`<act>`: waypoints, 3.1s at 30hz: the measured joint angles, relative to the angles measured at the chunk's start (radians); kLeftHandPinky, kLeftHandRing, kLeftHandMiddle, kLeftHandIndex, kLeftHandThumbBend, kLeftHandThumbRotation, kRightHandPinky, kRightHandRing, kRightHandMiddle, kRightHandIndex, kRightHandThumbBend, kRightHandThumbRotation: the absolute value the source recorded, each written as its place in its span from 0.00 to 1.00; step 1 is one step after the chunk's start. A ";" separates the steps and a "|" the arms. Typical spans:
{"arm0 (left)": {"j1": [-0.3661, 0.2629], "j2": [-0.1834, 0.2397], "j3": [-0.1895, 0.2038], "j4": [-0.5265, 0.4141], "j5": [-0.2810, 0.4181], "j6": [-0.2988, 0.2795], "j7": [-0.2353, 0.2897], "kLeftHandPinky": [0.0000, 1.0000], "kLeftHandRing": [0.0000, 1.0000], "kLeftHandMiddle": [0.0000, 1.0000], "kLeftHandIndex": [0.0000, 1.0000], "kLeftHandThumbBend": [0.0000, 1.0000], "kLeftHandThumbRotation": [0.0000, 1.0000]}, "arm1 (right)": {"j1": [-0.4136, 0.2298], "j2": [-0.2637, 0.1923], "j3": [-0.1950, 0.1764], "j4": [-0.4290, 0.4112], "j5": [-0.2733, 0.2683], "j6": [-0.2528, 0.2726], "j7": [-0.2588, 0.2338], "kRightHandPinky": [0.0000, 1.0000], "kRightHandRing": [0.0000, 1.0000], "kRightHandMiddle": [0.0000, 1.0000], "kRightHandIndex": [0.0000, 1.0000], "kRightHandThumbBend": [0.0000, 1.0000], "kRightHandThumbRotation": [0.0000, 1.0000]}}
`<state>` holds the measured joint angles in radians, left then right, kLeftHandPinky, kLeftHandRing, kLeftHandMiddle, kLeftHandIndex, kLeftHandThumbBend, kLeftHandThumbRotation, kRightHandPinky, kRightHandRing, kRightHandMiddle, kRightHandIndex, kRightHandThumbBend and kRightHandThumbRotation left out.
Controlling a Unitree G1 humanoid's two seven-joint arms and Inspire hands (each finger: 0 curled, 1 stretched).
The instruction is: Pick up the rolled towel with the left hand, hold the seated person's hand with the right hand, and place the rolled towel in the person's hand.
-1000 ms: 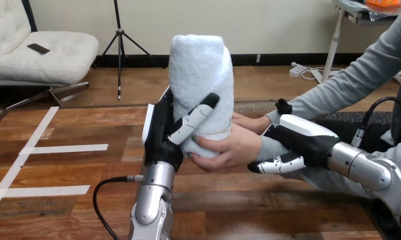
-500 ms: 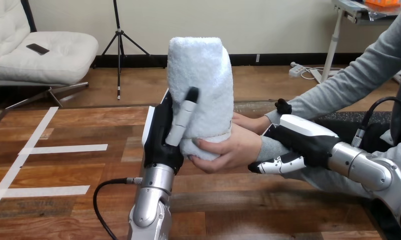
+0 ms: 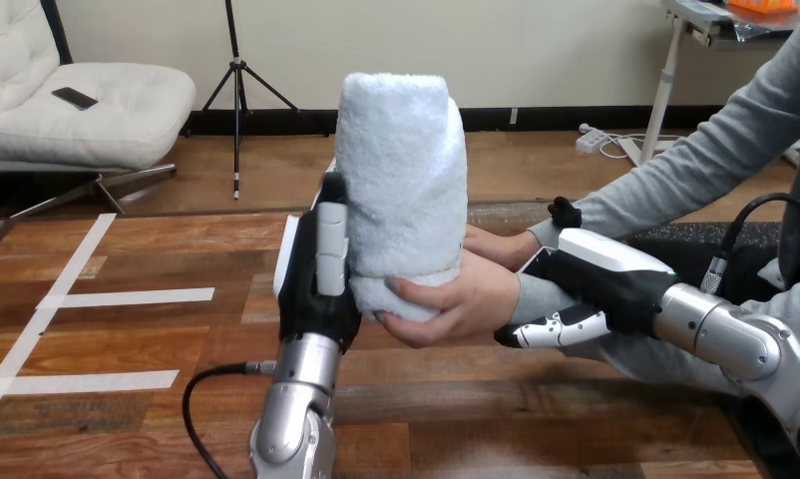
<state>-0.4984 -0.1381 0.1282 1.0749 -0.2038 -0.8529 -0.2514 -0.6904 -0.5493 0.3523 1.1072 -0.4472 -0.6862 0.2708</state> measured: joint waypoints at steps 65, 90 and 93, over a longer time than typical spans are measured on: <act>0.178 0.058 -0.014 -0.208 0.082 -0.008 0.031 0.96 0.88 0.89 0.95 1.00 0.99 | 0.061 -0.006 -0.061 -0.134 0.037 0.046 0.003 0.69 0.80 0.83 0.85 1.00 1.00; 0.460 0.087 -0.050 -0.508 0.014 0.000 -0.031 0.89 0.87 0.89 0.90 0.92 1.00 | 0.243 -0.010 -0.197 -0.363 0.206 0.093 0.011 0.73 0.84 0.87 0.88 1.00 1.00; 0.495 0.088 -0.053 -0.544 0.008 0.005 -0.036 0.88 0.87 0.89 0.90 0.92 0.99 | 0.278 -0.010 -0.217 -0.412 0.234 0.094 0.010 0.75 0.85 0.87 0.88 1.00 1.00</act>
<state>-0.0037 -0.0502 0.0748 0.5313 -0.1956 -0.8479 -0.2876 -0.4128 -0.5591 0.1352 0.6952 -0.2129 -0.5922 0.2809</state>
